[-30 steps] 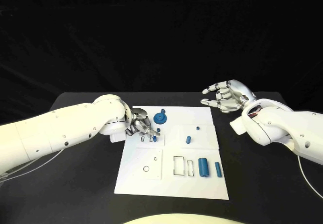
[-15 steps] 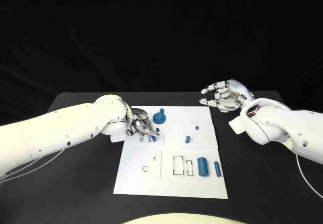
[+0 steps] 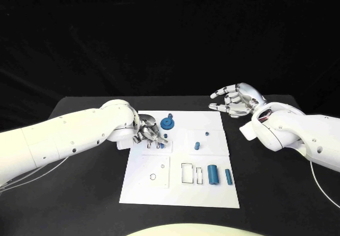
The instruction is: Assemble the parts on the task board
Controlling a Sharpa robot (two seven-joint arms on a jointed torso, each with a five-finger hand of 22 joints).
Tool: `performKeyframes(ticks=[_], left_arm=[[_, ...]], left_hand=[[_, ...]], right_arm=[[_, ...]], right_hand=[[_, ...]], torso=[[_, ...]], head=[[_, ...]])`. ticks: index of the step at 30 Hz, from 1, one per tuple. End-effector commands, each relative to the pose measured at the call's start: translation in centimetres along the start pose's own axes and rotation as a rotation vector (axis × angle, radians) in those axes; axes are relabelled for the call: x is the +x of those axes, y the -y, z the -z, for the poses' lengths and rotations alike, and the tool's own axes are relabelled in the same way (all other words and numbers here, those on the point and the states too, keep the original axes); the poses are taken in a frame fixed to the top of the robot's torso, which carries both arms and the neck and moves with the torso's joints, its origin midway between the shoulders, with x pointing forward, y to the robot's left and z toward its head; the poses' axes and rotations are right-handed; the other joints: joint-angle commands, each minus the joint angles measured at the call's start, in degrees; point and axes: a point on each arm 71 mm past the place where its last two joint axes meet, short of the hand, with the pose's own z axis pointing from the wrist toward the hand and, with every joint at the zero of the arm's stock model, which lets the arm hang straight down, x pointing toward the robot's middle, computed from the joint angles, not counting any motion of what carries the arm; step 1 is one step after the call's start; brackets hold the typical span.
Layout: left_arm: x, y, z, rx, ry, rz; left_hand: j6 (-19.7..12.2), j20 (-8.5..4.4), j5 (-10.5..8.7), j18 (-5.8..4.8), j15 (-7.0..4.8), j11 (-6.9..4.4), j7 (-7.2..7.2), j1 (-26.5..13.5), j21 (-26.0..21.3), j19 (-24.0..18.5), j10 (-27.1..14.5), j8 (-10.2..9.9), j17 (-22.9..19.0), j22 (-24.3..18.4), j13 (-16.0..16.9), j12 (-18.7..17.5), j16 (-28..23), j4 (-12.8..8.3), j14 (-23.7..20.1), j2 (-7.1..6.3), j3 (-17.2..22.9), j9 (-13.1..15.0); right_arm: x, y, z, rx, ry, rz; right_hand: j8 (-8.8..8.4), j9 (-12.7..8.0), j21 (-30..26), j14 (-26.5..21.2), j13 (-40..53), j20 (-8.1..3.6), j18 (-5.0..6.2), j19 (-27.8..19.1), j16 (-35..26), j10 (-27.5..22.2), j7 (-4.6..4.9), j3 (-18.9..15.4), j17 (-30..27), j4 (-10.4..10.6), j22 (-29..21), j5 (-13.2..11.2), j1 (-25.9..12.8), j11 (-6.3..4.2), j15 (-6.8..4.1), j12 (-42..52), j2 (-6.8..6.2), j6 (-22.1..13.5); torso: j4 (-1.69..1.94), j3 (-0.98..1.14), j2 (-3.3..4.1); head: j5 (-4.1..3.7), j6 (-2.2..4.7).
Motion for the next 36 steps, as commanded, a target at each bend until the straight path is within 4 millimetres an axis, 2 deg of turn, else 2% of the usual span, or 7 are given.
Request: performKeyframes(ticks=[1,12,17,18,21,32,36], left_arm=[[0.1,0.2,0.0,0.005,-0.021,-0.002],[0.2,0.3,-0.1,0.016,-0.035,0.028],[0.3,0.3,-0.1,0.023,-0.051,0.058],[0.3,0.2,-0.1,0.024,-0.055,0.063],[0.3,0.2,-0.1,0.028,-0.064,0.08],[0.1,-0.4,0.4,0.032,-0.052,0.127],[-0.1,-0.7,0.7,0.036,-0.028,0.158]], left_hand=[[0.08,-0.16,0.3,-0.93,-0.48,-0.1,-0.54,1.24,0.14,0.26,0.48,0.34,10.37,0.08,-0.03,0.21,0.38,-0.01,4.32,0.29,0.79,0.24],[0.23,-0.61,0.25,-0.98,-0.96,-0.67,-1.07,7.14,0.19,0.43,0.54,0.18,10.46,0.42,-0.48,-0.49,0.35,0.01,4.35,0.42,7.41,1.46],[-0.31,-0.97,0.39,-1.05,-1.27,-1.03,-1.3,10.71,0.24,0.59,0.97,0.85,10.65,0.8,-0.51,-1.21,0.36,-0.66,4.41,-2.69,20.43,3.93],[-0.47,-0.86,0.37,-1.09,-1.07,-0.92,-1.26,9.87,0.26,0.61,1.37,1.42,10.7,0.91,-0.52,-1.34,0.36,-0.9,4.42,-4.75,26.79,5.21],[-0.84,-0.79,0.18,-1.09,-1.11,-0.79,-1.11,8.08,0.27,0.6,1.68,2.03,10.69,1.0,-0.35,-1.38,0.33,-2.85,4.41,-6.84,33.21,6.75],[-0.34,-0.89,1.49,-1.09,-1.26,-0.9,-1.1,3.24,0.37,0.76,3.31,2.87,10.76,1.29,1.07,-0.67,0.32,-8.48,4.49,-9.7,42.01,9.26],[0.83,-1.2,5.3,-1.31,-1.59,-1.24,-1.4,1.1,0.8,1.62,5.1,2.93,11.31,2.41,2.45,0.11,0.56,-10.48,4.77,-11.03,43.98,9.89]], right_arm=[[0.2,-0.1,0.0,-0.008,-0.021,0.006],[0.3,0.0,-0.1,-0.004,-0.03,0.009],[0.3,-0.1,-0.2,-0.007,-0.037,0.019],[0.3,0.0,-0.2,-0.007,-0.037,0.02],[0.3,0.0,-0.2,-0.007,-0.037,0.022],[0.1,0.2,-0.1,-0.004,-0.031,0.025],[0.1,0.2,-0.1,-0.003,-0.03,0.026]], right_hand=[[0.38,0.08,-0.28,3.1,-0.01,-0.39,0.95,-0.08,-0.19,-0.27,0.01,0.41,3.83,0.05,-0.01,0.39,-0.15,0.03,-0.28,-0.21,0.05,-0.3],[0.71,0.12,-0.48,3.09,-0.1,-0.43,0.97,-0.04,-0.27,-0.23,-0.05,0.72,3.75,-0.04,-0.09,1.07,0.03,-0.03,-0.33,-0.23,0.13,-0.21],[0.74,0.12,-0.54,3.05,-0.12,-0.43,0.98,-0.06,-0.33,-0.24,-0.05,0.78,3.62,-0.08,-0.12,1.18,0.11,-0.04,-0.34,-0.25,0.09,-0.24],[0.76,0.12,-0.53,3.06,-0.13,-0.44,0.97,-0.03,-0.33,-0.24,-0.06,0.81,3.64,-0.11,-0.1,1.25,0.18,-0.04,-0.35,-0.25,0.06,-0.26],[0.78,0.11,-0.56,3.05,-0.11,-0.44,0.98,-0.04,-0.34,-0.22,-0.05,0.85,3.63,-0.13,-0.12,1.34,0.23,-0.05,-0.35,-0.23,0.03,-0.3],[0.83,0.08,-0.7,3.04,-0.22,-0.46,0.99,-0.06,-0.39,-0.29,-0.04,1.04,3.57,-0.16,-0.18,1.69,0.41,-0.05,-0.36,-0.32,0.01,-0.42],[0.84,0.08,-0.81,3.03,-0.25,-0.46,1.01,-0.1,-0.41,-0.31,-0.04,1.09,3.55,-0.17,-0.25,1.76,0.47,-0.05,-0.36,-0.34,-0.01,-0.44]], torso=[[-0.04,-0.03,-0.04],[0.09,-0.05,-0.07],[0.06,-0.05,-0.07],[0.05,-0.05,-0.09],[0.05,-0.06,-0.03],[0.16,-0.03,-0.03],[0.13,-0.03,-0.06]], head=[[-0.08,0.0],[-0.32,0.0],[-0.23,0.03],[-0.22,0.01],[-0.21,0.07],[-0.33,-0.1],[-0.12,-0.26]])
